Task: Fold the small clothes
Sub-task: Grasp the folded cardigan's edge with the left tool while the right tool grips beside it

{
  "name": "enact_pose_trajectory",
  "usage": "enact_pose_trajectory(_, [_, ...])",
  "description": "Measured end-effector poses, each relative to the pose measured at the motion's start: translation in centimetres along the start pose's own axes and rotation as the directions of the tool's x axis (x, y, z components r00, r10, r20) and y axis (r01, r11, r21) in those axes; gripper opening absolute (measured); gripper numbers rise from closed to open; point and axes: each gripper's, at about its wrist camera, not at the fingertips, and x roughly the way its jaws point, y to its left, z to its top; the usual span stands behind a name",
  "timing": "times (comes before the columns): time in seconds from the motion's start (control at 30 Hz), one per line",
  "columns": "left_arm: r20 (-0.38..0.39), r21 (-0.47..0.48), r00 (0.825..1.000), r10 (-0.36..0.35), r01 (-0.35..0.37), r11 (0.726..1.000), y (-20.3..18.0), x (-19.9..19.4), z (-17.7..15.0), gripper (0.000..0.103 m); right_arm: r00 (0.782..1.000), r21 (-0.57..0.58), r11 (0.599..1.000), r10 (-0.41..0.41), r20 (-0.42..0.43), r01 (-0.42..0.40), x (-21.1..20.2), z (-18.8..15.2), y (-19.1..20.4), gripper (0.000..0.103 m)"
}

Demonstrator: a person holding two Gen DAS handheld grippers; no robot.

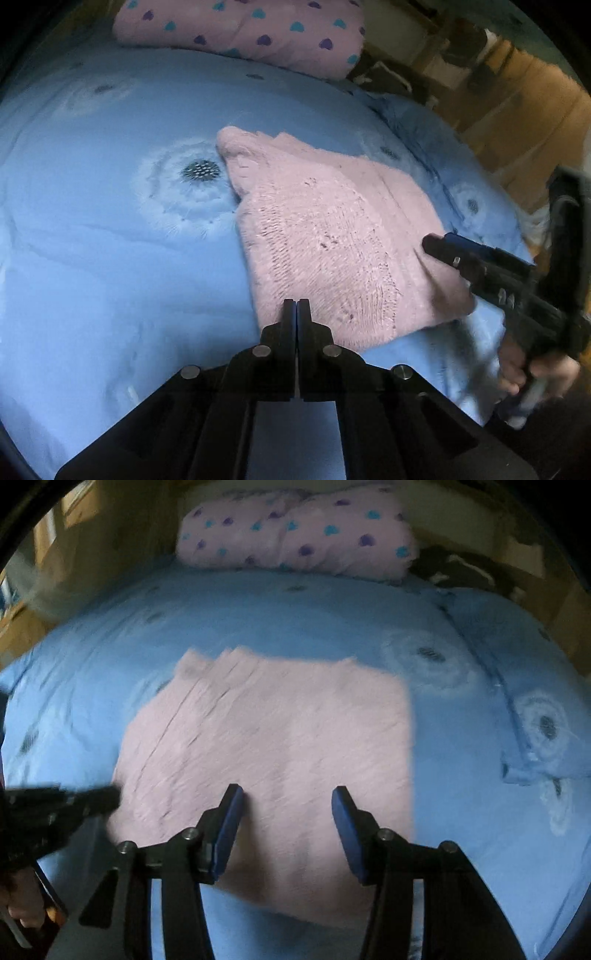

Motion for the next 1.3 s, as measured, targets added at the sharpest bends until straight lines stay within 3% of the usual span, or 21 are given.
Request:
enact_pose_trajectory(0.03, [0.01,-0.056,0.999,-0.046,0.046,0.997,0.8,-0.5,0.1,0.0,1.0,0.034,0.999,-0.013,0.007,0.013,-0.3,0.4,-1.3,0.062])
enact_pose_trajectory(0.1, [0.041,-0.198,0.992,-0.122,0.128,0.972,3.0,-1.2,0.6,0.0,1.0,0.099,0.995,-0.028,0.008,0.027,-0.2,1.1,-3.7,0.064])
enact_pose_trajectory(0.13, [0.047,-0.237,0.987,-0.156,0.163,0.958,3.8,-1.1,0.8,0.018,1.0,0.129,0.991,-0.026,0.0,0.025,0.1,1.4,-4.8,0.066])
enact_pose_trajectory(0.17, [0.053,-0.275,0.974,-0.219,0.225,0.935,4.6,-0.7,1.2,0.046,1.0,0.166,0.986,-0.019,-0.012,0.02,0.6,1.5,-5.9,0.07])
enact_pose_trajectory(0.2, [0.065,-0.307,0.958,-0.278,0.284,0.908,5.3,-0.2,1.7,0.054,1.0,0.211,0.977,-0.01,-0.027,0.015,1.4,1.6,-7.2,0.073])
enact_pose_trajectory(0.27, [0.087,-0.375,0.918,-0.386,0.389,0.841,6.6,1.8,2.8,0.058,0.997,0.307,0.952,0.024,-0.077,0.0,3.3,1.4,-9.5,0.08])
enact_pose_trajectory(0.3, [0.065,-0.421,0.908,-0.414,0.401,0.813,7.1,3.1,3.2,0.058,0.99,0.375,0.927,0.072,-0.124,-0.02,4.8,1.0,-10.7,0.08])
enact_pose_trajectory(0.37, [-0.014,-0.497,0.904,-0.426,0.364,0.788,8.1,5.9,3.2,0.056,0.976,0.478,0.875,0.164,-0.143,-0.077,6.2,0.1,-11.9,0.082])
enact_pose_trajectory(0.43, [-0.053,-0.458,0.906,-0.42,0.352,0.816,7.3,7.0,2.7,0.049,0.971,0.549,0.826,0.218,-0.094,-0.132,6.8,-0.6,-12.6,0.086])
enact_pose_trajectory(0.5, [-0.081,-0.39,0.892,-0.445,0.383,0.837,5.5,7.1,2.8,0.049,0.956,0.571,0.794,0.287,-0.052,-0.207,7.1,-0.8,-12.7,0.086])
enact_pose_trajectory(0.6, [-0.071,-0.38,0.892,-0.446,0.389,0.839,5.1,7.8,2.6,0.043,0.898,0.575,0.741,0.44,-0.027,-0.346,8.2,-1.2,-12.1,0.086])
enact_pose_trajectory(0.63, [-0.056,-0.397,0.897,-0.439,0.383,0.834,5.4,7.8,2.4,0.026,0.902,0.542,0.767,0.431,-0.036,-0.345,8.3,-1.2,-11.7,0.085])
enact_pose_trajectory(0.7, [-0.025,-0.444,0.902,-0.431,0.377,0.813,5.9,7.7,2.0,0.02,0.914,0.484,0.813,0.401,-0.065,-0.323,8.2,-1.1,-11.0,0.079])
enact_pose_trajectory(0.73, [-0.025,-0.444,0.907,-0.421,0.368,0.817,5.9,7.4,1.9,0.018,0.912,0.479,0.816,0.403,-0.07,-0.323,8.3,-1.0,-11.0,0.069])
enact_pose_trajectory(0.77, [-0.032,-0.42,0.921,-0.389,0.341,0.841,5.4,6.9,2.0,0.017,0.9,0.497,0.796,0.431,-0.063,-0.347,8.3,-1.1,-11.1,0.051])
enact_pose_trajectory(0.83, [-0.044,-0.364,0.941,-0.336,0.299,0.882,4.2,6.3,2.6,0.015,0.864,0.573,0.719,0.503,-0.037,-0.394,8.6,-1.5,-11.8,0.038])
enact_pose_trajectory(1.03, [-0.042,-0.27,0.968,-0.245,0.225,0.936,2.4,4.8,3.8,0.013,0.876,0.573,0.734,0.479,-0.057,-0.365,7.5,-1.0,-10.2,0.035])
enact_pose_trajectory(1.13, [-0.021,-0.199,0.983,-0.181,0.173,0.965,1.6,3.5,4.3,0.013,0.859,0.58,0.721,0.507,-0.07,-0.379,7.1,-0.9,-8.9,0.034])
enact_pose_trajectory(1.2, [-0.015,-0.194,0.987,-0.16,0.154,0.969,1.6,2.5,4.2,0.013,0.848,0.581,0.717,0.523,-0.083,-0.386,6.7,-1.1,-8.0,0.034])
enact_pose_trajectory(1.3, [-0.024,-0.207,0.989,-0.146,0.138,0.969,2.4,1.8,3.7,0.013,0.846,0.551,0.74,0.521,-0.11,-0.385,6.0,-1.2,-6.4,0.034])
